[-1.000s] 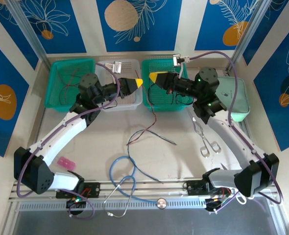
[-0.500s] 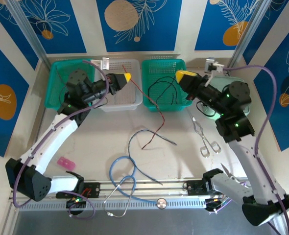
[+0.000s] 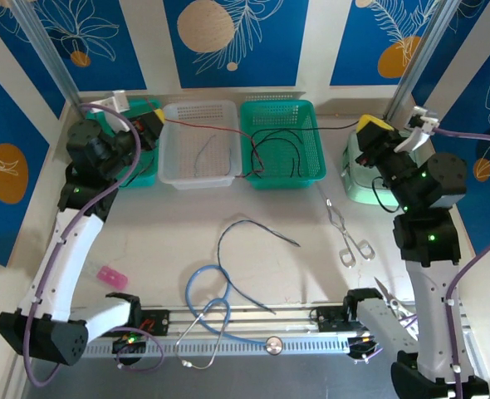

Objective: Untangle the cables

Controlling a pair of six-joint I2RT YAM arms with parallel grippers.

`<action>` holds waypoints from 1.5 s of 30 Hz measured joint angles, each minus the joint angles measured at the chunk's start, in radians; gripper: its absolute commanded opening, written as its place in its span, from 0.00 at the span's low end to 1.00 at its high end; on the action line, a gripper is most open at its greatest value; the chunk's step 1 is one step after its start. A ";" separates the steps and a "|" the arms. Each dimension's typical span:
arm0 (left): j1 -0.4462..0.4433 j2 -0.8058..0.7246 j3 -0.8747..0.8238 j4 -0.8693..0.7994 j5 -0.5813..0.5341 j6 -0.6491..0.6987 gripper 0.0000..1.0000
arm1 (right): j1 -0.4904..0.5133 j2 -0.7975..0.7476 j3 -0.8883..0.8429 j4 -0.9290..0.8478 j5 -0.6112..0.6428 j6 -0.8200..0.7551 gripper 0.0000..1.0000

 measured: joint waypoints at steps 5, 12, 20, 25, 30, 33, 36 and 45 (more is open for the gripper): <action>0.129 -0.010 -0.006 -0.041 -0.002 0.001 0.00 | -0.087 0.000 0.020 -0.053 0.054 0.002 0.00; 0.369 -0.019 -0.016 -0.083 0.067 -0.014 0.00 | -0.209 -0.013 0.028 -0.116 0.171 0.004 0.00; 0.595 -0.019 -0.016 -0.083 0.179 -0.098 0.00 | -0.264 -0.060 0.040 -0.132 0.256 -0.018 0.00; 0.610 -0.011 -0.020 0.012 0.314 -0.226 0.00 | -0.272 -0.047 0.059 -0.136 0.150 0.004 0.01; 0.596 -0.007 -0.026 0.073 0.435 -0.318 0.00 | -0.239 -0.011 0.006 -0.097 -0.072 0.142 0.32; 0.573 -0.026 -0.040 0.082 0.467 -0.347 0.00 | -0.132 0.008 -0.080 -0.068 -0.117 0.220 0.52; 0.547 -0.061 -0.069 0.105 0.481 -0.390 0.00 | 0.046 0.025 -0.185 -0.039 -0.093 0.285 0.65; 0.455 -0.113 -0.142 0.241 0.496 -0.542 0.00 | 0.503 0.225 -0.341 0.168 0.003 0.502 0.89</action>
